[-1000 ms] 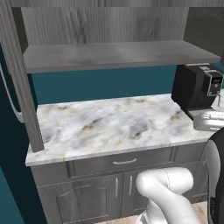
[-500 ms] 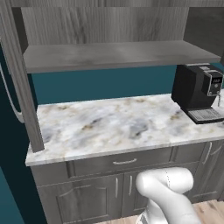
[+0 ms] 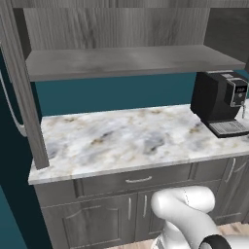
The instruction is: Close all open cabinet doors.
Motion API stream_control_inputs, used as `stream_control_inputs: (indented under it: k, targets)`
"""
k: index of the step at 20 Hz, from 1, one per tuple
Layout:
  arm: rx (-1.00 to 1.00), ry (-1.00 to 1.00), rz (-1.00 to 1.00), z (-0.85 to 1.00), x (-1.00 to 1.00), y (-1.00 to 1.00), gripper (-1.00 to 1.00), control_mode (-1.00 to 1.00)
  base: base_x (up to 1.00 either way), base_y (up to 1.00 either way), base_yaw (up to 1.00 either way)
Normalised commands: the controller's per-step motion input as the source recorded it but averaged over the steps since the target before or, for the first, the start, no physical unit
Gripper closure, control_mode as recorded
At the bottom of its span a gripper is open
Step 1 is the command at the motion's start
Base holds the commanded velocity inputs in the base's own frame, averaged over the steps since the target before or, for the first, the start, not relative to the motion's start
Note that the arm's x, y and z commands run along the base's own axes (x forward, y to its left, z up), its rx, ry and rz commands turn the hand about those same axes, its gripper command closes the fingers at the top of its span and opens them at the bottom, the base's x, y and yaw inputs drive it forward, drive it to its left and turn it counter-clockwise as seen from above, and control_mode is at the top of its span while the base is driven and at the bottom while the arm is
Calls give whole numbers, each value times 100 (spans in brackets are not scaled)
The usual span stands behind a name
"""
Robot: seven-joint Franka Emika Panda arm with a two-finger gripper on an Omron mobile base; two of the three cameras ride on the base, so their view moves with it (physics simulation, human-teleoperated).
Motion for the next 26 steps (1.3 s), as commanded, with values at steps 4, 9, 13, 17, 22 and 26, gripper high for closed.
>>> stream_control_inputs:
  k: [4, 9, 13, 17, 22, 26]
  targets:
    - [-27, -1, 16, 52, 2, -4, -100, -100, 0, 0, 0]
    - [-4, -1, 9, 2, 39, -46, -100, -100, 0, 0, 0]
    - [0, -1, 5, 0, 26, -32, -100, -100, 0, 0, 0]
    - [0, -1, 0, 0, 17, 18, -100, -100, 0, 0, 0]
    - [0, -1, 0, 0, 51, 64, -100, -100, 0, 0, 0]
    - [0, 0, 0, 0, 35, 23, -100, -100, 0, 0, 0]
